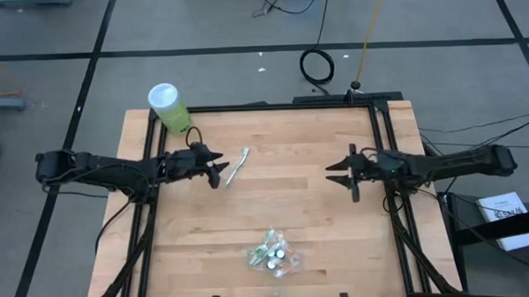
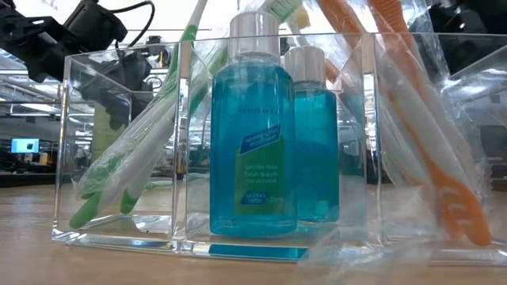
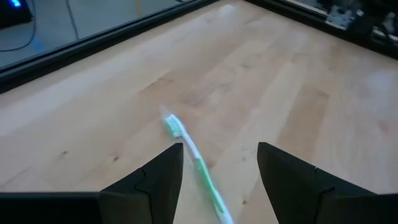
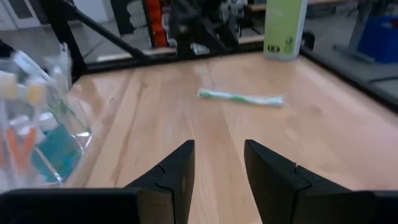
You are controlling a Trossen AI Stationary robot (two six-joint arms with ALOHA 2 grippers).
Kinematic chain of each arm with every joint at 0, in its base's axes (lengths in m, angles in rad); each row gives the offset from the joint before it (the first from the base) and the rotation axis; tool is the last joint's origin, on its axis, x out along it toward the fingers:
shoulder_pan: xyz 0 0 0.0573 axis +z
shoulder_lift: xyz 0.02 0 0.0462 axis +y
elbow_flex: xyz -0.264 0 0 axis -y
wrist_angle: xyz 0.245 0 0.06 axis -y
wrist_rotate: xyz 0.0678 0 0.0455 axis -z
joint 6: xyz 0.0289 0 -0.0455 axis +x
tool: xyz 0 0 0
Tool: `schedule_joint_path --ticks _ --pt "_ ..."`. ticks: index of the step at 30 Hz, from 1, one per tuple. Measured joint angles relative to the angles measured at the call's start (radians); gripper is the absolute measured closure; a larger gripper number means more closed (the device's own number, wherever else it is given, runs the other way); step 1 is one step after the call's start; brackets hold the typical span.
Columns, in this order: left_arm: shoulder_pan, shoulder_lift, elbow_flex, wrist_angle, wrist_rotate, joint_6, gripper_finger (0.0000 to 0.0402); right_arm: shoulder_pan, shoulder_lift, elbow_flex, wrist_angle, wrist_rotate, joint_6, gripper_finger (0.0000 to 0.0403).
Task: Pick & Place toothbrushing station
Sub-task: Put the green toothbrush into the transparent organizer
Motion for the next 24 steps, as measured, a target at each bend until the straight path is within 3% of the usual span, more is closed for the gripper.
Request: schedule_joint_path --ticks 12,24 --pt "0.077 0.074 0.001 0.055 -0.001 -0.070 0.0188 0.000 -0.306 0.000 -0.206 -0.158 -0.051 0.0273" --pt "0.080 0.193 0.001 0.150 0.040 -0.114 0.0188 0.002 -0.518 -0.141 -0.172 -0.200 -0.015 0.0273"
